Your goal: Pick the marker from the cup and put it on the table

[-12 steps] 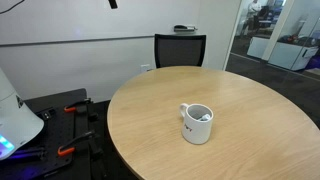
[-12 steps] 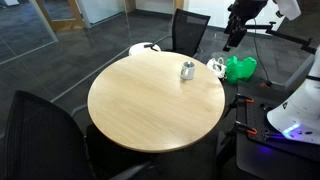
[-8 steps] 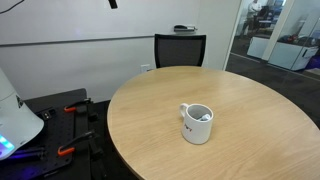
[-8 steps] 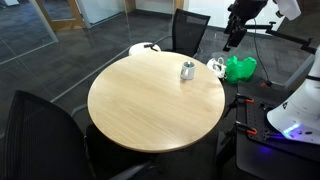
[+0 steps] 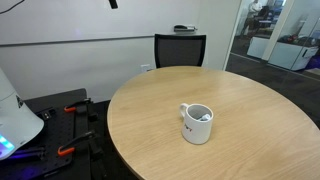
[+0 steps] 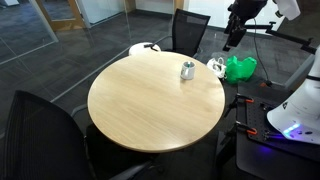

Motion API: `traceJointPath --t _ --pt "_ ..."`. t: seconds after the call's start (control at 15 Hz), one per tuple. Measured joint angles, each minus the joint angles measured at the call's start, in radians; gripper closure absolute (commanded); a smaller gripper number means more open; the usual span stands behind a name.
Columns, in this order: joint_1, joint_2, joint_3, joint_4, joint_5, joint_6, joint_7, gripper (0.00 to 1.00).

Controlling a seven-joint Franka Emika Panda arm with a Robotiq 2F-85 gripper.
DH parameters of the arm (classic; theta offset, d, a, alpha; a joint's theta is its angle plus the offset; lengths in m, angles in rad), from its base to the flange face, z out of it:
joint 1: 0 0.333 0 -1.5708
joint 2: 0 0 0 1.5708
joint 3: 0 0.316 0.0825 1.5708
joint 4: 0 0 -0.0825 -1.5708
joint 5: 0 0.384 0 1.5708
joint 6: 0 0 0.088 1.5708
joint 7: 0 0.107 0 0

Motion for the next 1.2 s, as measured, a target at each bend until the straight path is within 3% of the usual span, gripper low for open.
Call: traceJointPath --t 0.33,1.2 --pt "-0.030 0.017 -0.023 0.002 0.000 0.039 0.125 0.00" --pt "-0.202 0.155 -0.033 0.007 -0.001 0.254 0.463 0.00"
